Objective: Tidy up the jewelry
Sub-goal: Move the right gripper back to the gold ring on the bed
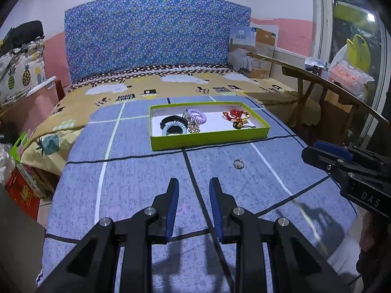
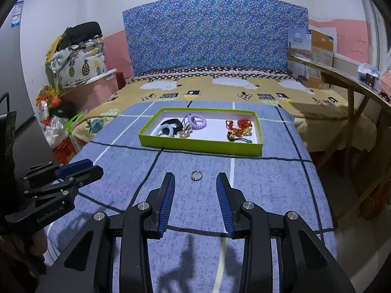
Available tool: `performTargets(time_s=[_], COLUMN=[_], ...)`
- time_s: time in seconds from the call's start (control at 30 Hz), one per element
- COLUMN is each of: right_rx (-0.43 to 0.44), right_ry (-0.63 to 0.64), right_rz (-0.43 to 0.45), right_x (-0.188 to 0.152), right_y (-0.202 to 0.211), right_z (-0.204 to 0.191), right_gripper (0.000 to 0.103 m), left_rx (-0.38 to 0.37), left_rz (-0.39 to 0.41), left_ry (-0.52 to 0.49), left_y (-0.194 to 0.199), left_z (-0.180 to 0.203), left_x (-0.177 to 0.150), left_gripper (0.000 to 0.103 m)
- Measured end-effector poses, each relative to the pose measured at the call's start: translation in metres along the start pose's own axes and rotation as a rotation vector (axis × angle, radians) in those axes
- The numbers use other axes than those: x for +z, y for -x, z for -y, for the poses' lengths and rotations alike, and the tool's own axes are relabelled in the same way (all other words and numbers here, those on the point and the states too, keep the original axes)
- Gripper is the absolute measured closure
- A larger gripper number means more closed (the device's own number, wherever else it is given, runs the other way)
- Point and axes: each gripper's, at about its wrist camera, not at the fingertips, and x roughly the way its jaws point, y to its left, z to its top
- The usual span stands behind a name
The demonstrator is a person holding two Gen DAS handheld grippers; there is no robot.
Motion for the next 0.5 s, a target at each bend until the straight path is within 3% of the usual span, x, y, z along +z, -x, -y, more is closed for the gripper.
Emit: performTargets(time_s=[0.5], right_rx=[0.023], right_ry=[0.016], right_rz=[-0.108], right_x=[-0.006], right_y=[-0.057], right_z=[0.003], right_gripper=[0.067], left_rx=[-0.008], left_rz=[-0.039], left_ry=[0.031], left_y=[-0.028], left_z=[-0.024], left_x=[-0.003], left_gripper=[0.075])
